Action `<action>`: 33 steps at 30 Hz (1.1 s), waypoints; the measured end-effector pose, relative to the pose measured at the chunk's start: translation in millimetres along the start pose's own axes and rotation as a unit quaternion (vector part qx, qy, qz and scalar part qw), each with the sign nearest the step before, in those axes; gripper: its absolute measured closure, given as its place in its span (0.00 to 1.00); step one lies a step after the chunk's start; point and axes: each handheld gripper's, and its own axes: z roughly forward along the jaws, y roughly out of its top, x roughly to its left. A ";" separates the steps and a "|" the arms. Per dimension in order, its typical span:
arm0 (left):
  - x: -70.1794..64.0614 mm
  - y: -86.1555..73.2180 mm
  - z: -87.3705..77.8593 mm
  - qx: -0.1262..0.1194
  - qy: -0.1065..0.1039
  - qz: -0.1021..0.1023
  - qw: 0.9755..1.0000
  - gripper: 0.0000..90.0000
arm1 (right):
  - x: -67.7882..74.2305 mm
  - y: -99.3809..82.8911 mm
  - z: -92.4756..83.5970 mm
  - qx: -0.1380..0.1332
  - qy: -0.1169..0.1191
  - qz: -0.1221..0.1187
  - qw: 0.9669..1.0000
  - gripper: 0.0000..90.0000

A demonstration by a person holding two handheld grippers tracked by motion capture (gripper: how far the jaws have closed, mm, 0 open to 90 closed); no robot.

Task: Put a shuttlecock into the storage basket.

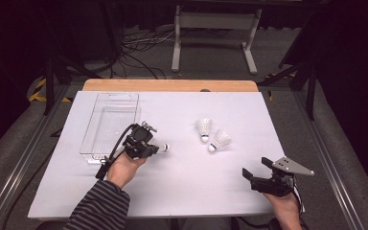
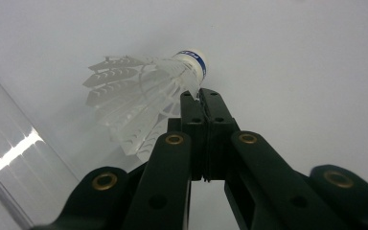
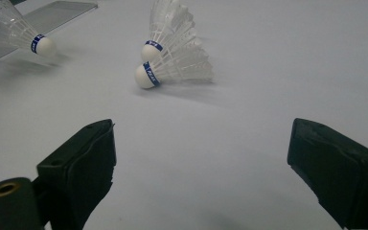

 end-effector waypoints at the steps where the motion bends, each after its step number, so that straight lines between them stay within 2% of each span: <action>1: 0.5 0.0 -1.1 -0.002 -0.003 -0.001 1.000 1.00 | 0.0 0.0 0.1 0.000 0.000 0.000 1.000 0.11; 11: 3.4 1.0 -14.5 -0.018 -0.017 -0.003 1.000 1.00 | -0.1 0.0 0.2 0.000 0.000 0.000 1.000 0.11; 19: 4.7 2.3 -22.3 -0.025 -0.015 0.001 1.000 1.00 | -0.1 0.0 0.1 0.001 0.001 0.001 1.000 0.11; 33: 12.7 1.9 -37.7 -0.038 -0.021 -0.012 0.999 1.00 | -0.1 0.1 0.4 0.000 0.001 0.000 1.000 0.11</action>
